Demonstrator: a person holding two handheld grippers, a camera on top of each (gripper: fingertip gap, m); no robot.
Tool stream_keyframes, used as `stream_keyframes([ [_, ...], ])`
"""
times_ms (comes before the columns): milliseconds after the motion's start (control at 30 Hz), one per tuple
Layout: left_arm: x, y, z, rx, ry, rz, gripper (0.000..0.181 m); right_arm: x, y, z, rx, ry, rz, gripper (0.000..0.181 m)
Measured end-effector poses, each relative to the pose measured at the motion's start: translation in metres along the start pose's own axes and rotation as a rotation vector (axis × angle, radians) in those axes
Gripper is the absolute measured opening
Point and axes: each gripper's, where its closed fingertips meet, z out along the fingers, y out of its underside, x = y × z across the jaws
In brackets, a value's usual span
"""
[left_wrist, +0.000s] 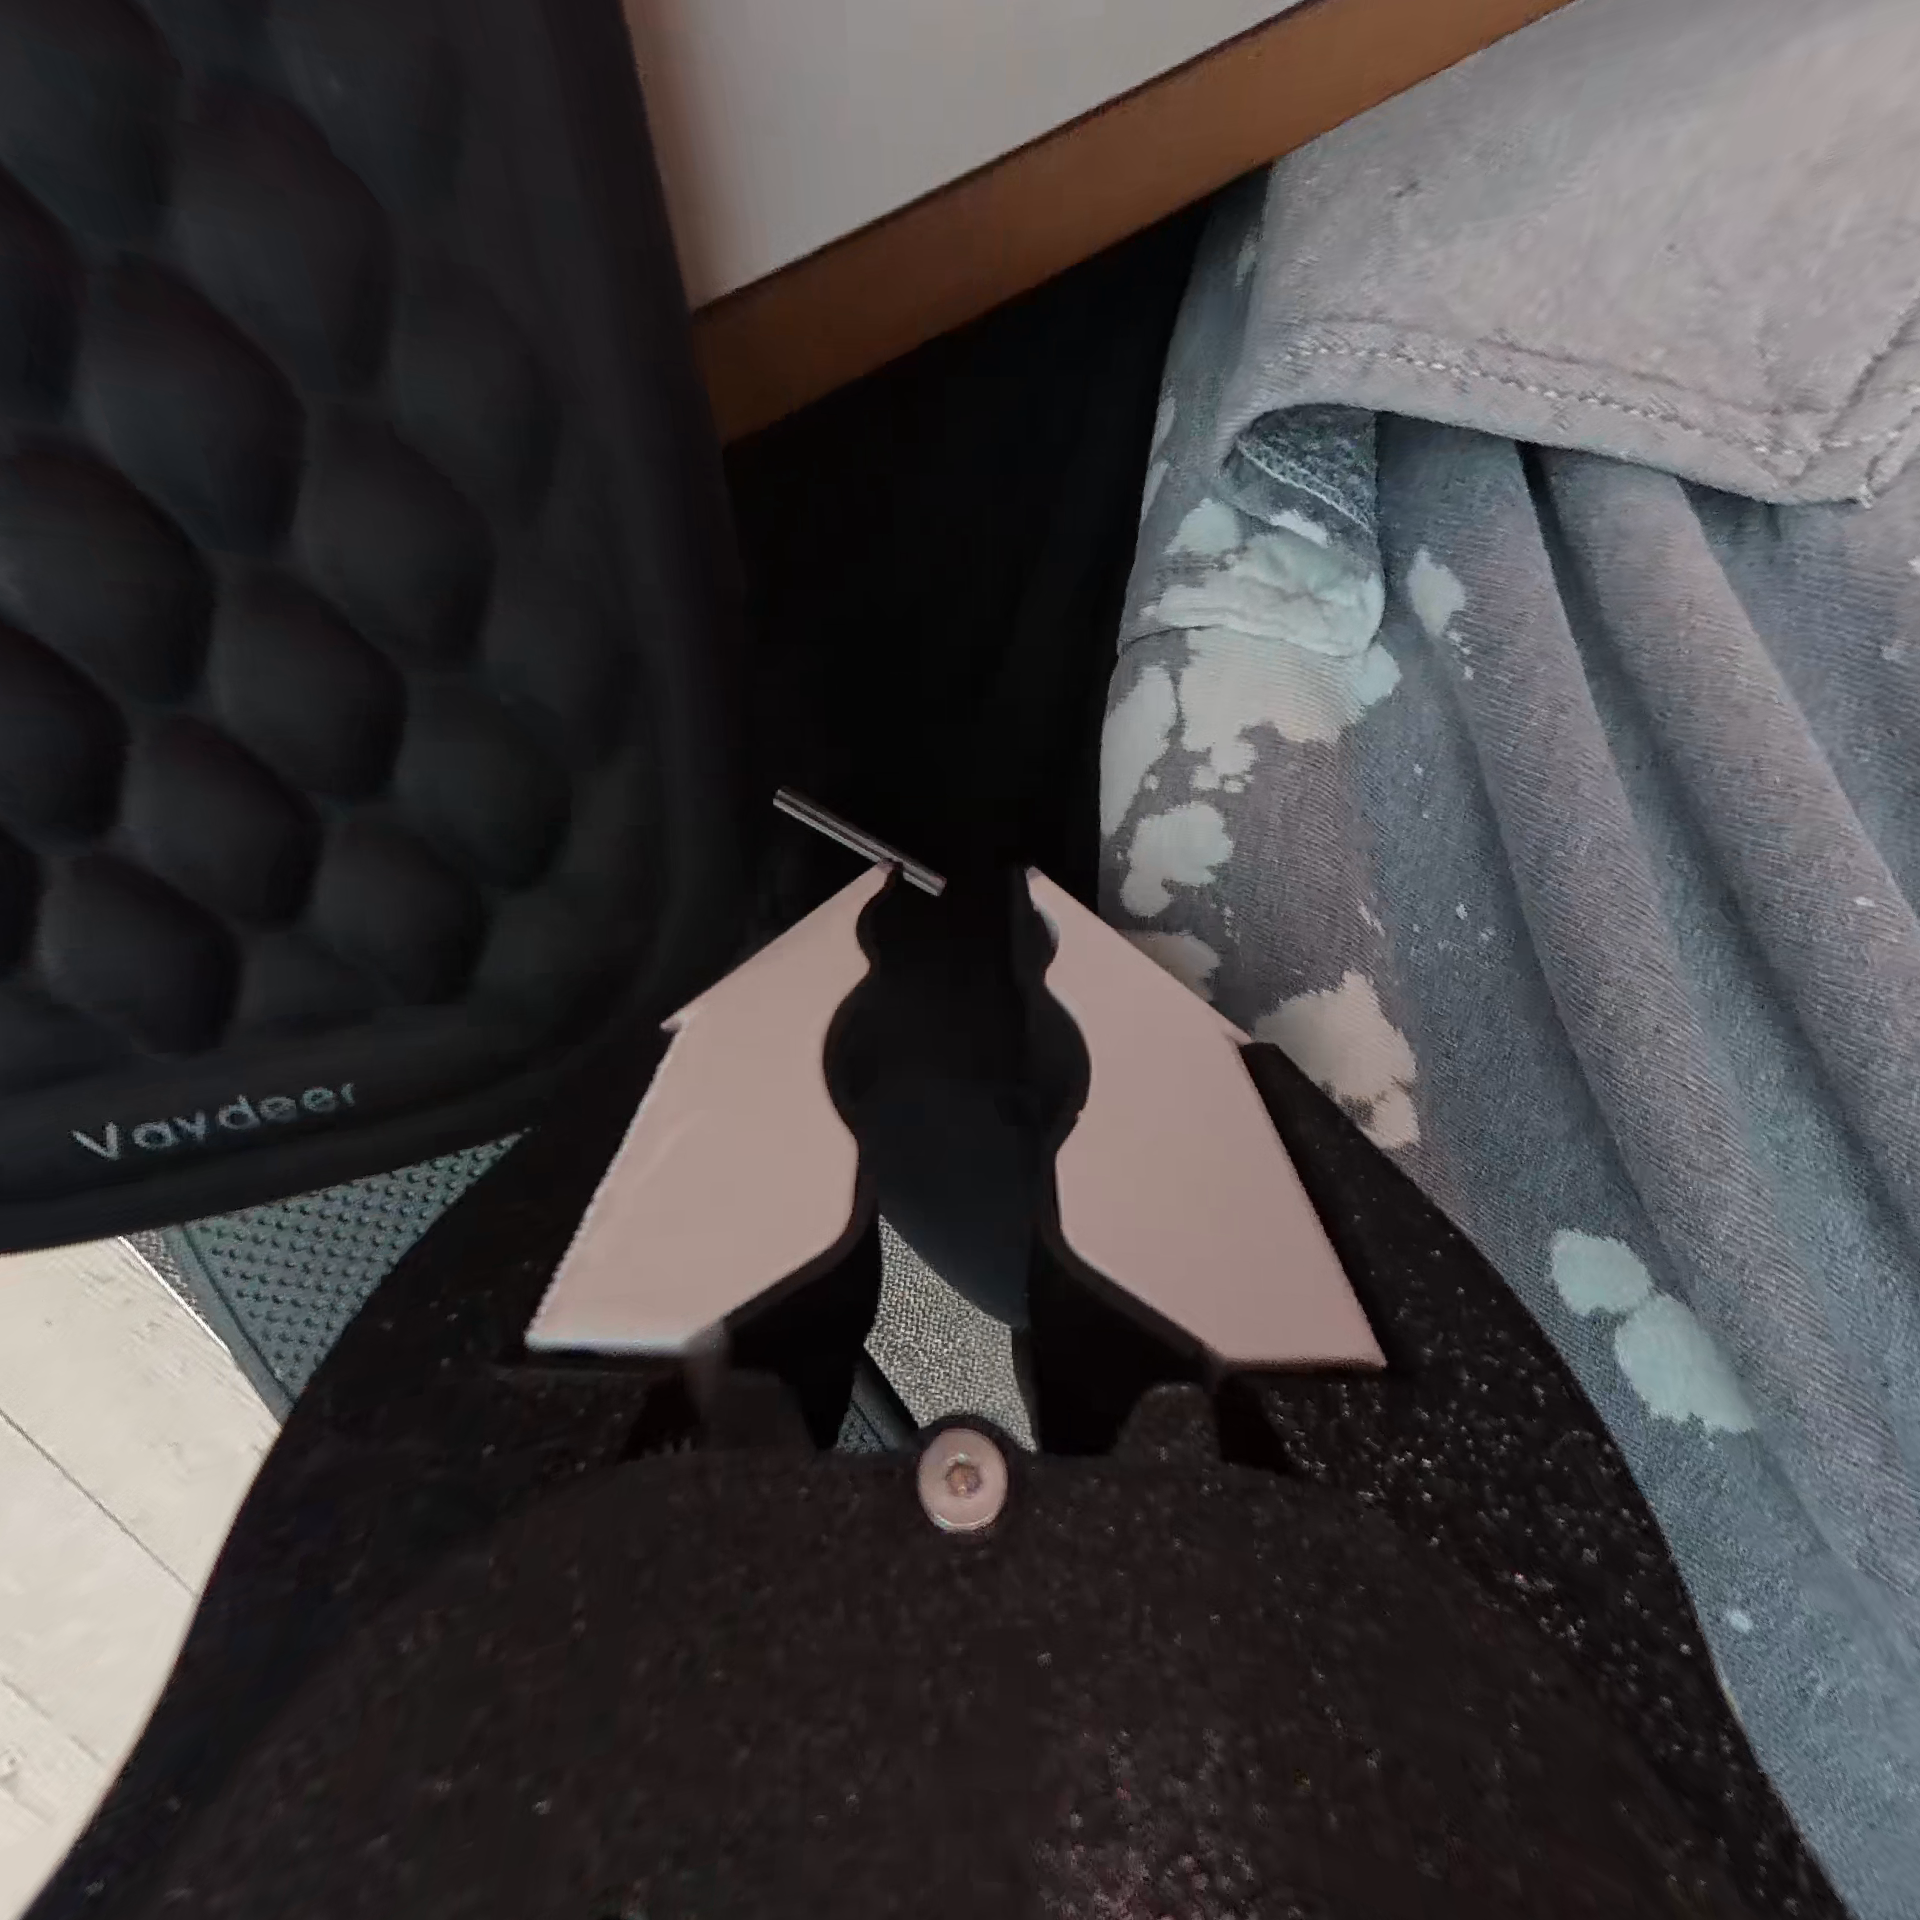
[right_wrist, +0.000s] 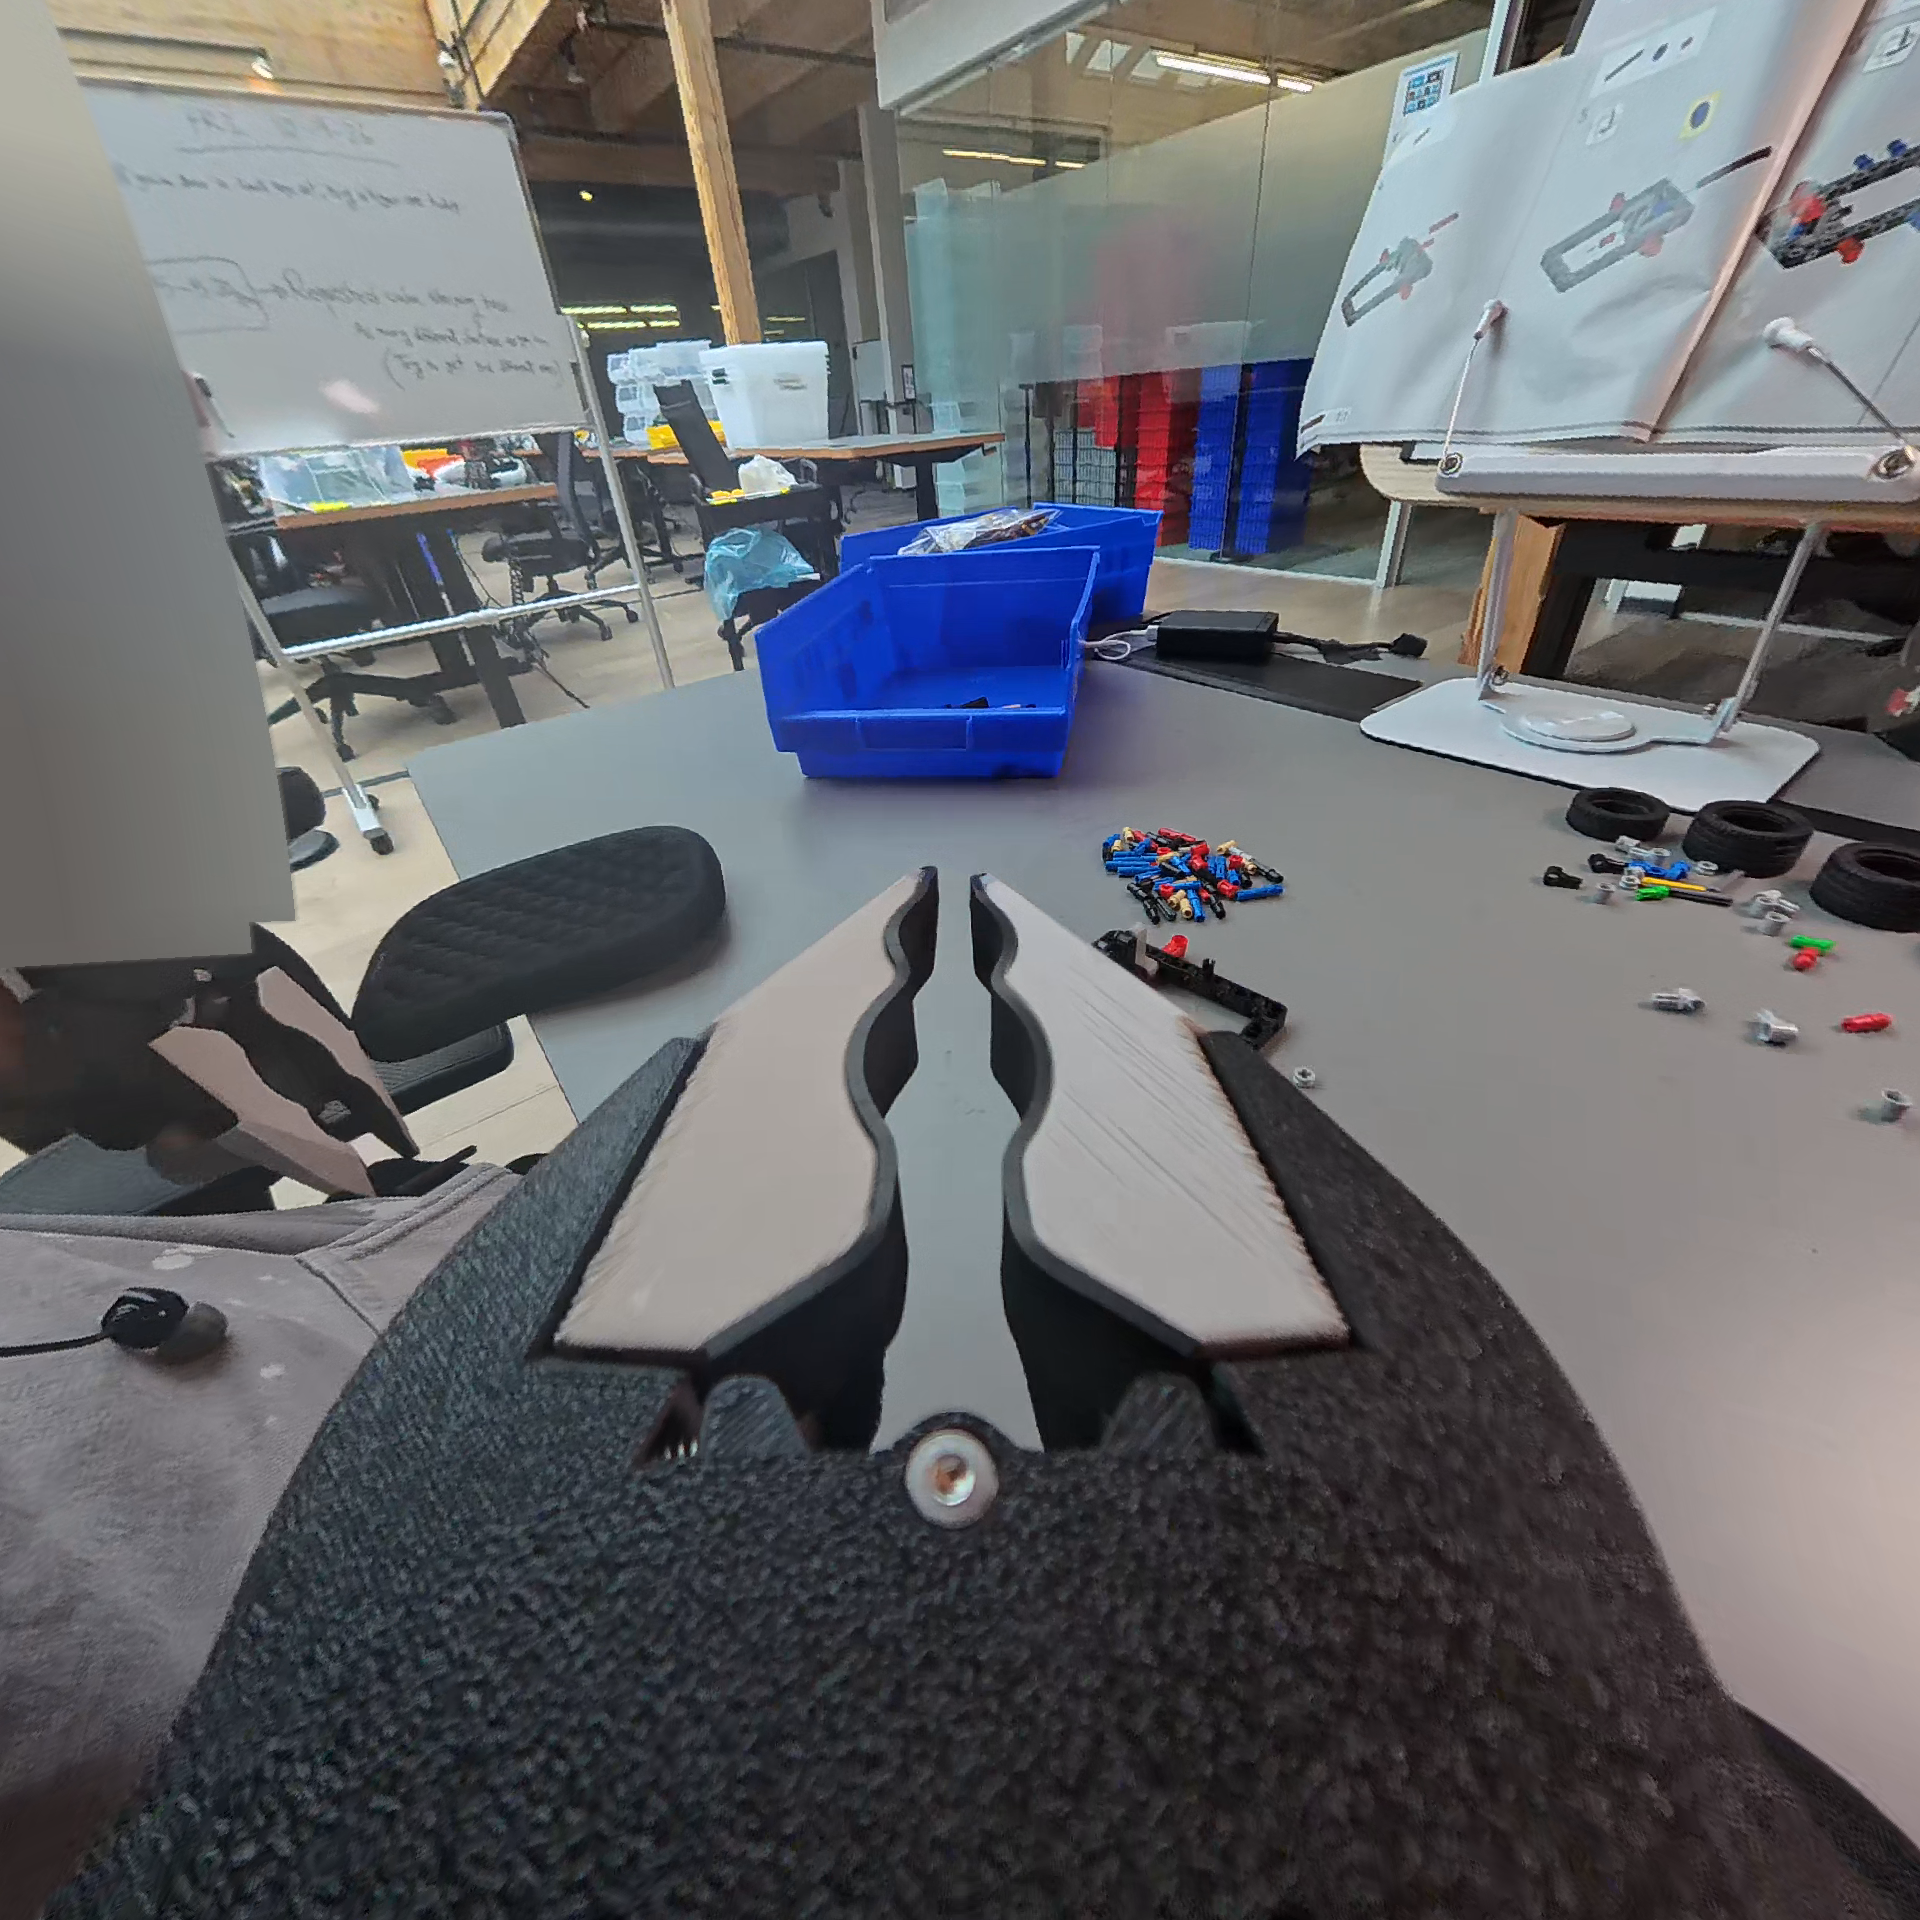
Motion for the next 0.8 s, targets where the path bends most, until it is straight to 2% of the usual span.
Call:
stream_keyframes([
  [67, -0.006, 0.010, 0.003, 0.000, -0.037, -0.047, 0.041, -0.003, 0.002, -0.008, -0.002, 0.019, 0.009, 0.005],
  [100, -0.007, 0.013, 0.004, 0.012, -0.035, -0.075, 0.045, -0.006, 0.004, -0.012, -0.002, 0.026, 0.012, 0.005],
  [200, 0.002, 0.023, 0.016, 0.014, 0.041, -0.141, 0.040, -0.016, 0.009, -0.017, -0.009, 0.031, 0.027, 0.005],
  [333, 0.010, 0.029, 0.025, 0.050, 0.115, -0.189, 0.016, -0.026, 0.011, -0.020, -0.022, 0.037, 0.010, 0.005],
  [433, 0.006, 0.024, 0.021, 0.113, 0.149, -0.235, 0.012, -0.024, 0.009, -0.019, -0.031, 0.041, -0.005, 0.005],
  [533, 0.004, 0.023, 0.027, 0.117, 0.191, -0.302, 0.011, -0.023, 0.010, -0.013, -0.036, 0.031, -0.003, 0.005],
  [600, 0.005, 0.022, 0.031, 0.099, 0.178, -0.253, 0.009, -0.024, 0.010, -0.007, -0.039, 0.013, 0.001, 0.005],
  [667, 0.004, 0.023, 0.027, 0.089, 0.172, -0.196, 0.007, -0.026, 0.010, -0.003, -0.042, -0.004, 0.004, 0.005],
  [800, -0.008, 0.015, -0.002, 0.138, 0.186, -0.171, 0.007, -0.023, 0.014, 0.001, -0.064, -0.015, -0.006, 0.005],
])
